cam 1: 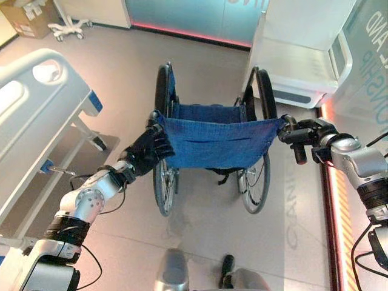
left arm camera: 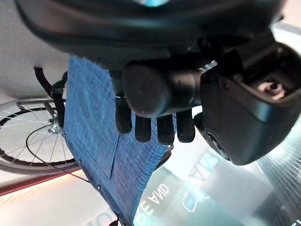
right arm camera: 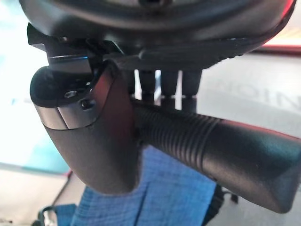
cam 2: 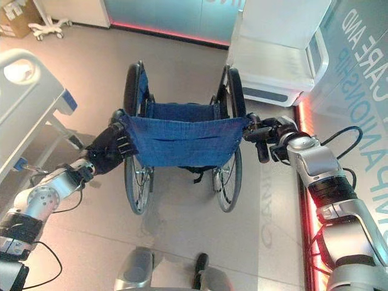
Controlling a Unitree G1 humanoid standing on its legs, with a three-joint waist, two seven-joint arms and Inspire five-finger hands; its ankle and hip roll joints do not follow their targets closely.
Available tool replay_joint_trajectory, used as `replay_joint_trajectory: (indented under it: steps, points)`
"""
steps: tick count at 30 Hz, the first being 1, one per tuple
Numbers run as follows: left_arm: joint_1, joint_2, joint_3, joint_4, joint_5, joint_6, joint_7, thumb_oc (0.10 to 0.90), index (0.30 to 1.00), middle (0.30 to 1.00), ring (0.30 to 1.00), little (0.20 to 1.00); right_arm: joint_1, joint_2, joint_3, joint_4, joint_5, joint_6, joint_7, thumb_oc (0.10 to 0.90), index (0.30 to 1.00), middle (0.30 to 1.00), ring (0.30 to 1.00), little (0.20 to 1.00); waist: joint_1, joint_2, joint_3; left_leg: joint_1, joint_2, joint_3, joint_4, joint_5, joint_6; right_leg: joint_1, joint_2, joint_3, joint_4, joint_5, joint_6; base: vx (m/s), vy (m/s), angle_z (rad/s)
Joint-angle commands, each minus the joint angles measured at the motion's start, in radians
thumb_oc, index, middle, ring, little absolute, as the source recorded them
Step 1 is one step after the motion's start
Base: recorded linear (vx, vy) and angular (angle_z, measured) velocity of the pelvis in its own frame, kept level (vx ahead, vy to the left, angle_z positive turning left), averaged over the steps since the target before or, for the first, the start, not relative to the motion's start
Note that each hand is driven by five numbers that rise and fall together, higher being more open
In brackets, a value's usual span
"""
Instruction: Push the wheelchair next to the bed
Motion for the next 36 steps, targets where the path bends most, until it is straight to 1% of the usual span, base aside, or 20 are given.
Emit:
replay_joint_trajectory:
  steps: [1,3,4,6,8,10,12,14,15,17,19,23,24,25,27,29,31,32,33,36]
  points:
    - [-0.152,0.013,0.188,-0.048,-0.094,-0.232,-0.035,0.4,0.3,0.3,0.3,0.3,-0.051,-0.052,0.029,-0.197,-0.031,-0.111,0.113,0.4,0.3,0.3,0.3,0.3,-0.016,0.07,-0.137,0.011,0.027,-0.009,-0.233,0.278,-0.007,0.113,0.118,-0.012,0.077,-0.091,0.013,0.49,0.213,-0.19]
    - [-0.131,0.029,0.194,-0.083,-0.111,-0.244,-0.024,0.4,0.3,0.3,0.3,0.3,-0.028,-0.039,0.013,-0.235,-0.021,-0.098,0.096,0.4,0.3,0.3,0.3,0.3,0.003,0.071,-0.146,0.001,0.035,-0.044,-0.324,0.325,-0.012,0.156,0.117,0.01,0.07,-0.105,0.016,0.47,0.208,-0.28]
    - [-0.118,0.034,0.214,-0.113,-0.109,-0.234,-0.004,0.4,0.3,0.3,0.3,0.3,-0.013,-0.045,0.001,-0.259,-0.013,-0.092,0.103,0.4,0.3,0.3,0.3,0.3,0.013,0.068,-0.154,0.004,0.032,-0.057,-0.327,0.317,-0.009,0.171,0.113,0.014,0.076,-0.125,0.018,0.45,0.207,-0.37]
    - [-0.105,0.048,0.237,-0.134,-0.109,-0.224,0.013,0.4,0.3,0.3,0.3,0.3,-0.005,-0.055,-0.012,-0.276,-0.006,-0.086,0.128,0.4,0.3,0.3,0.3,0.3,0.025,0.063,-0.172,0.013,0.027,-0.053,-0.319,0.283,0.001,0.182,0.107,0.005,0.104,-0.16,0.023,0.4,0.204,-0.47]
    - [-0.115,0.07,0.266,-0.163,-0.102,-0.183,0.048,0.4,0.3,0.3,0.3,0.3,0.002,-0.066,-0.027,-0.283,-0.009,-0.085,0.163,0.4,0.3,0.3,0.3,0.3,0.044,0.045,-0.201,0.015,-0.004,-0.032,-0.272,0.198,0.036,0.202,0.1,-0.008,0.161,-0.216,0.034,0.45,0.237,-0.75]
    - [-0.128,0.09,0.268,-0.161,-0.1,-0.168,0.054,0.4,0.3,0.3,0.3,0.3,0.009,-0.08,-0.041,-0.282,0.012,-0.094,0.171,0.4,0.3,0.3,0.3,0.3,0.057,0.025,-0.221,0.006,-0.034,-0.017,-0.236,0.151,0.064,0.204,0.098,-0.025,0.235,-0.218,0.05,0.41,0.221,-0.51]
    - [-0.144,0.112,0.268,-0.143,-0.098,-0.152,0.023,0.4,0.3,0.3,0.3,0.3,0.014,-0.092,-0.05,-0.276,0.046,-0.106,0.161,0.4,0.3,0.3,0.3,0.3,0.07,0.004,-0.234,-0.002,-0.077,-0.001,-0.207,0.115,0.093,0.192,0.1,-0.048,0.341,-0.18,0.075,0.38,0.25,-0.02]
    - [-0.148,0.124,0.272,-0.126,-0.089,-0.145,-0.018,0.4,0.3,0.3,0.3,0.3,0.017,-0.101,-0.059,-0.27,0.063,-0.112,0.164,0.4,0.3,0.3,0.3,0.3,0.077,-0.013,-0.244,-0.003,-0.118,0.004,-0.2,0.095,0.121,0.173,0.099,-0.045,0.425,-0.103,0.109,0.3,0.232,0.16]
    - [-0.149,0.137,0.272,-0.128,-0.094,-0.142,-0.032,0.4,0.3,0.3,0.3,0.3,0.02,-0.108,-0.06,-0.268,0.073,-0.119,0.167,0.4,0.3,0.3,0.3,0.3,0.081,-0.025,-0.25,0.009,-0.153,-0.005,-0.21,0.084,0.144,0.138,0.104,-0.029,0.489,-0.026,0.143,0.27,0.219,0.18]
    - [-0.143,0.147,0.286,-0.142,-0.1,-0.136,-0.046,0.4,0.3,0.3,0.3,0.3,0.026,-0.102,-0.067,-0.272,0.067,-0.124,0.169,0.4,0.3,0.3,0.3,0.3,0.082,-0.032,-0.252,0.025,-0.191,-0.014,-0.217,0.066,0.164,0.082,0.1,-0.005,0.53,0.028,0.169,0.27,0.188,0.18]
    - [-0.13,0.153,0.297,-0.168,-0.1,-0.132,-0.05,0.4,0.3,0.3,0.3,0.3,0.035,-0.089,-0.084,-0.281,0.043,-0.126,0.171,0.4,0.3,0.3,0.3,0.3,0.084,-0.037,-0.251,0.014,-0.216,-0.017,-0.203,0.058,0.163,0.076,0.092,0.001,0.461,0.008,0.158,0.25,0.095,0.16]
    - [-0.129,0.145,0.287,-0.204,-0.119,-0.158,-0.038,0.4,0.3,0.3,0.3,0.3,0.005,-0.093,-0.1,-0.283,0.018,-0.121,0.169,0.4,0.3,0.3,0.3,0.3,0.074,-0.021,-0.225,-0.04,-0.231,-0.029,-0.077,0.038,0.111,0.087,0.049,0.009,0.119,-0.111,0.058,0.22,0.029,0.03]
    - [-0.13,0.14,0.284,-0.206,-0.122,-0.165,-0.034,0.4,0.3,0.3,0.3,0.3,-0.001,-0.094,-0.099,-0.28,0.014,-0.123,0.172,0.4,0.3,0.3,0.3,0.3,0.071,-0.017,-0.221,-0.047,-0.228,-0.03,-0.059,0.032,0.106,0.091,0.048,0.009,0.1,-0.111,0.052,0.2,0.031,0.17]
    - [-0.135,0.12,0.269,-0.212,-0.128,-0.19,-0.026,0.4,0.3,0.3,0.3,0.3,-0.019,-0.096,-0.089,-0.268,-0.001,-0.131,0.171,0.4,0.3,0.3,0.3,0.3,0.055,-0.005,-0.2,-0.058,-0.225,-0.031,-0.003,0.033,0.087,0.067,0.019,0.028,0.022,-0.065,0.048,0.19,0.023,0.67]
    - [-0.139,0.1,0.254,-0.235,-0.135,-0.221,-0.008,0.4,0.3,0.3,0.3,0.3,-0.054,-0.111,-0.064,-0.257,-0.006,-0.144,0.157,0.4,0.3,0.3,0.3,0.3,0.034,0.013,-0.168,-0.056,-0.219,-0.04,0.035,0.009,0.071,0.018,-0.028,0.05,-0.038,0.015,0.066,0.23,-0.013,0.73]
    - [-0.175,0.101,0.241,-0.239,-0.143,-0.234,-0.003,0.4,0.3,0.3,0.3,0.3,-0.107,-0.105,-0.039,-0.25,-0.001,-0.145,0.115,0.4,0.3,0.3,0.3,0.3,0.004,0.024,-0.12,0.027,-0.207,-0.075,0.019,-0.105,0.088,-0.145,-0.13,0.068,-0.058,0.13,0.141,0.3,-0.19,0.43]
    - [-0.208,0.101,0.229,-0.219,-0.148,-0.239,-0.013,0.4,0.3,0.3,0.3,0.3,-0.136,-0.08,-0.029,-0.263,-0.002,-0.127,0.079,0.4,0.3,0.3,0.3,0.3,-0.013,0.028,-0.088,0.081,-0.188,-0.099,0.032,-0.176,0.099,-0.235,-0.173,0.058,-0.059,0.175,0.166,0.47,-0.256,0.51]
    - [-0.222,0.098,0.222,-0.207,-0.144,-0.241,-0.018,0.4,0.3,0.3,0.3,0.3,-0.144,-0.071,-0.025,-0.275,0.001,-0.114,0.061,0.4,0.3,0.3,0.3,0.3,-0.02,0.03,-0.079,0.098,-0.175,-0.11,0.06,-0.202,0.1,-0.259,-0.173,0.05,-0.043,0.174,0.169,0.7,-0.279,0.43]
    - [-0.226,0.093,0.217,-0.193,-0.134,-0.241,-0.031,0.4,0.3,0.3,0.3,0.3,-0.15,-0.078,-0.015,-0.293,0.027,-0.093,0.039,0.4,0.3,0.3,0.3,0.3,-0.032,0.024,-0.085,0.098,-0.155,-0.104,0.146,-0.205,0.097,-0.264,-0.159,0.046,-0.012,0.147,0.164,0.61,-0.214,0.34]
    - [-0.204,0.082,0.219,-0.192,-0.14,-0.235,-0.033,0.4,0.3,0.3,0.3,0.3,-0.135,-0.1,-0.019,-0.299,0.063,-0.081,0.049,0.4,0.3,0.3,0.3,0.3,-0.052,0.018,-0.122,0.096,-0.133,-0.092,0.255,-0.211,0.087,-0.251,-0.126,0.037,0.04,0.109,0.136,0.63,-0.119,0.71]
